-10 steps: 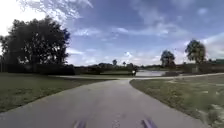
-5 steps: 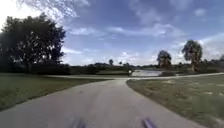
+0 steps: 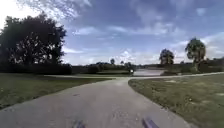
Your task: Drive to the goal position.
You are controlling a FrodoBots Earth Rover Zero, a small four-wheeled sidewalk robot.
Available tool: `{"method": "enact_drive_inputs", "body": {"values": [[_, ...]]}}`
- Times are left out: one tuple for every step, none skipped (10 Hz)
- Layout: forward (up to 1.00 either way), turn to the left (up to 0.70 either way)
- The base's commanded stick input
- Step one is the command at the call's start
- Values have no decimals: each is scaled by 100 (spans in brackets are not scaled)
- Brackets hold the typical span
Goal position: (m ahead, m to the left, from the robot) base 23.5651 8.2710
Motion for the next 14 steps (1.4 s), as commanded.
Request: {"method": "enact_drive_inputs", "body": {"values": [[69,34],[69,34],[69,34],[69,27],[69,8],[69,3],[69,3],[69,3],[69,3],[69,3],[69,3],[69,3],[69,3],[69,3]]}}
